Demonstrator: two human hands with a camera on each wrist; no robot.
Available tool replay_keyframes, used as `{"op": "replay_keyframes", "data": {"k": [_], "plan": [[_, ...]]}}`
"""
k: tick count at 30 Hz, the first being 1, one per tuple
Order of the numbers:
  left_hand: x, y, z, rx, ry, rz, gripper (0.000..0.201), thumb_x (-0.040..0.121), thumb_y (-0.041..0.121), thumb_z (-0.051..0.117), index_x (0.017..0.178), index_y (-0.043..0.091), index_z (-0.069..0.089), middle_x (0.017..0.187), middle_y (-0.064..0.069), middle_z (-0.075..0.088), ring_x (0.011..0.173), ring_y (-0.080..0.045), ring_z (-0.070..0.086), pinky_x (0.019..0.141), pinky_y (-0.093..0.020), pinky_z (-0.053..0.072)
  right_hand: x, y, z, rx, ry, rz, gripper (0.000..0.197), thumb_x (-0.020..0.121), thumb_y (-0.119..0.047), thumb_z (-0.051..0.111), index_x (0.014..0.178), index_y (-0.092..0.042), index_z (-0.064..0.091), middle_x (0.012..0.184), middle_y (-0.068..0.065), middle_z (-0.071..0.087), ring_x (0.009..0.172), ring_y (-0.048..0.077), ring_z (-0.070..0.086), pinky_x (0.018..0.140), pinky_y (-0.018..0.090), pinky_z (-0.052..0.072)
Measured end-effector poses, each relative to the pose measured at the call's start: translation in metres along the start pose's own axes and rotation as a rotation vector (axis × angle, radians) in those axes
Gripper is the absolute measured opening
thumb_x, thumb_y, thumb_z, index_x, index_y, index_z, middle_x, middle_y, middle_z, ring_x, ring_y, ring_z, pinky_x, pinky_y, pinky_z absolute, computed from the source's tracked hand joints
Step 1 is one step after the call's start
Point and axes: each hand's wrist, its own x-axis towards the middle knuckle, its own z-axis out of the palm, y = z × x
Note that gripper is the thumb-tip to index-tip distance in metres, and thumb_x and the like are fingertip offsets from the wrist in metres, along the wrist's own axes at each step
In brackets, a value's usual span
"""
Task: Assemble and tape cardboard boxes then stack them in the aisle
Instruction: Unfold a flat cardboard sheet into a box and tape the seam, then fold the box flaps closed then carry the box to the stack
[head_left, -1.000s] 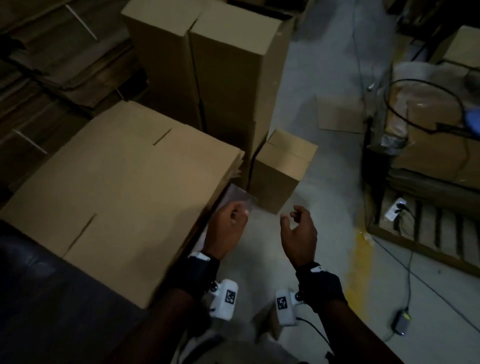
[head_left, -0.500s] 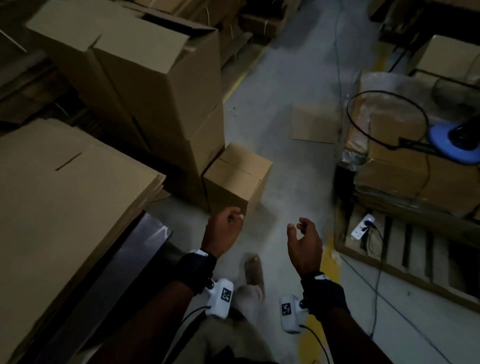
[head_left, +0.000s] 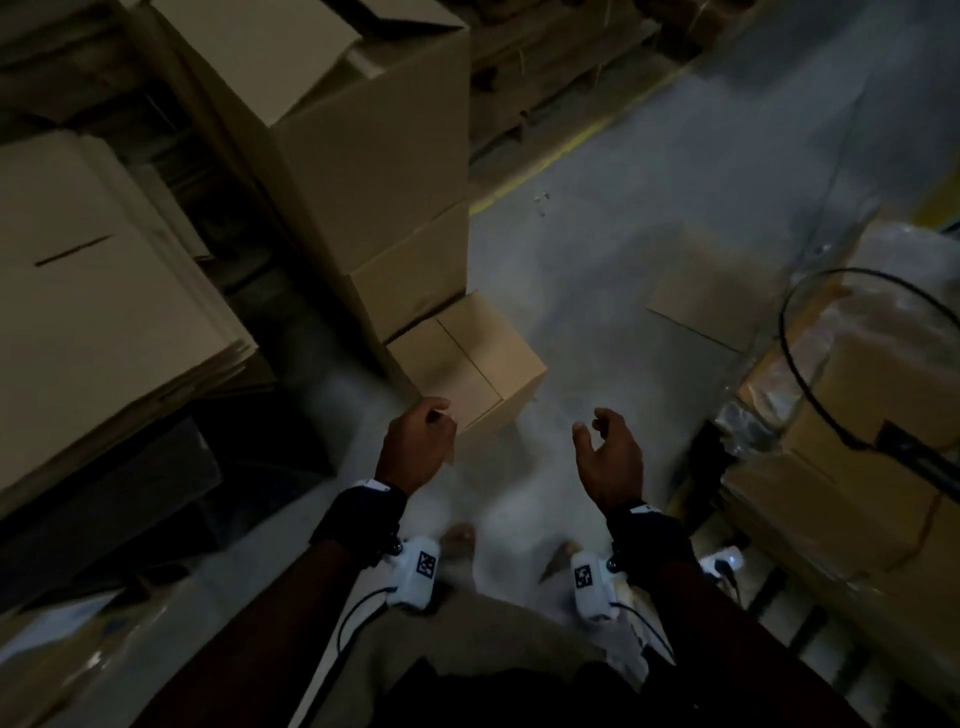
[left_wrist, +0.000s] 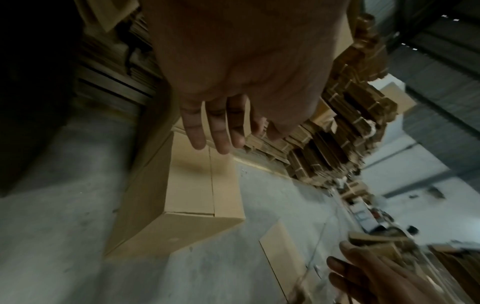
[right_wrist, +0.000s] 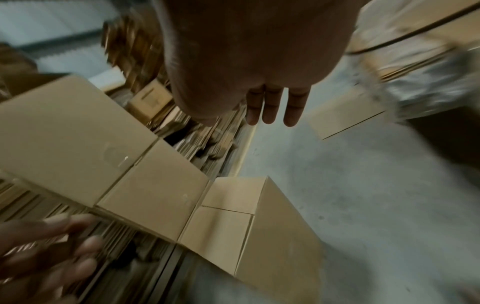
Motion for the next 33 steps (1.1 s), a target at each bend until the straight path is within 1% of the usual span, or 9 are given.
{"op": "replay_keyframes", "data": {"k": [4, 9, 16, 20, 23, 25, 28, 30, 33], "plan": [[0.005, 0.007, 0.034, -0.011, 0.107, -0.053, 0.042, 0.085, 0.044, 0.058, 0.113, 0.015, 0.067, 0.099, -0.002, 0.069, 0.09, -0.018, 0.067, 0.083, -0.031, 0.053, 0.071, 0.011, -0.002, -0.014, -0.154, -0.071, 0.045, 0.098, -0.027, 0.066, 0.133, -0.001, 0.057, 0.124, 0.02, 0.065, 0.115, 0.036, 0.062, 0.095, 0.046, 0.05], [0.02, 0.003, 0.075, 0.012, 0.238, -0.18, 0.029, 0.098, 0.026, 0.064, 0.123, 0.011, 0.064, 0.102, -0.004, 0.066, 0.089, -0.02, 0.064, 0.078, -0.026, 0.046, 0.152, 0.04, 0.012, -0.022, -0.342, -0.165, 0.049, 0.098, -0.028, 0.066, 0.137, -0.001, 0.054, 0.128, 0.021, 0.064, 0.116, 0.039, 0.061, 0.095, 0.045, 0.048], [0.056, -0.03, 0.128, -0.029, 0.391, -0.339, 0.031, 0.098, 0.03, 0.064, 0.123, 0.012, 0.064, 0.103, -0.006, 0.068, 0.093, -0.022, 0.065, 0.081, -0.028, 0.047, 0.237, 0.065, 0.058, -0.08, -0.535, -0.259, 0.053, 0.098, -0.032, 0.065, 0.141, -0.004, 0.05, 0.133, 0.021, 0.061, 0.119, 0.039, 0.059, 0.097, 0.042, 0.046], [0.1, -0.071, 0.157, -0.04, 0.481, -0.368, 0.036, 0.098, 0.027, 0.064, 0.13, 0.009, 0.06, 0.117, -0.012, 0.068, 0.106, -0.025, 0.063, 0.085, -0.024, 0.041, 0.265, 0.092, 0.113, -0.107, -0.65, -0.279, 0.063, 0.099, -0.039, 0.063, 0.149, -0.007, 0.042, 0.144, 0.019, 0.054, 0.129, 0.037, 0.054, 0.105, 0.045, 0.045], [0.133, -0.108, 0.174, -0.102, 0.515, -0.391, 0.054, 0.098, 0.03, 0.064, 0.144, 0.006, 0.048, 0.142, -0.015, 0.055, 0.13, -0.03, 0.052, 0.103, -0.03, 0.039, 0.276, 0.106, 0.153, -0.099, -0.707, -0.28, 0.076, 0.098, -0.046, 0.062, 0.157, -0.012, 0.029, 0.155, 0.016, 0.043, 0.139, 0.034, 0.045, 0.113, 0.044, 0.04], [0.151, -0.133, 0.183, -0.172, 0.517, -0.396, 0.074, 0.094, 0.045, 0.064, 0.152, 0.008, 0.037, 0.15, -0.012, 0.048, 0.137, -0.029, 0.047, 0.115, -0.04, 0.037, 0.281, 0.113, 0.176, -0.064, -0.741, -0.285, 0.084, 0.097, -0.048, 0.062, 0.161, -0.016, 0.018, 0.161, 0.014, 0.035, 0.145, 0.031, 0.038, 0.116, 0.042, 0.035], [0.168, -0.166, 0.194, -0.294, 0.514, -0.413, 0.091, 0.084, 0.064, 0.062, 0.157, 0.019, 0.028, 0.152, -0.008, 0.047, 0.137, -0.026, 0.047, 0.115, -0.046, 0.04, 0.283, 0.117, 0.195, -0.003, -0.776, -0.258, 0.093, 0.095, -0.053, 0.063, 0.163, -0.026, 0.005, 0.167, 0.009, 0.023, 0.15, 0.027, 0.029, 0.118, 0.039, 0.029], [0.171, -0.171, 0.196, -0.353, 0.52, -0.396, 0.09, 0.083, 0.067, 0.06, 0.156, 0.024, 0.03, 0.15, -0.004, 0.05, 0.135, -0.023, 0.05, 0.114, -0.045, 0.041, 0.283, 0.115, 0.199, 0.033, -0.8, -0.246, 0.095, 0.093, -0.053, 0.066, 0.163, -0.031, 0.004, 0.168, 0.005, 0.022, 0.151, 0.025, 0.028, 0.117, 0.033, 0.028], [0.165, -0.158, 0.192, -0.388, 0.519, -0.354, 0.07, 0.095, 0.048, 0.063, 0.155, 0.025, 0.034, 0.145, -0.001, 0.055, 0.13, -0.02, 0.053, 0.112, -0.042, 0.043, 0.279, 0.105, 0.185, 0.042, -0.821, -0.232, 0.094, 0.093, -0.048, 0.069, 0.163, -0.03, 0.009, 0.166, 0.0, 0.026, 0.147, 0.018, 0.032, 0.11, 0.023, 0.027]]}}
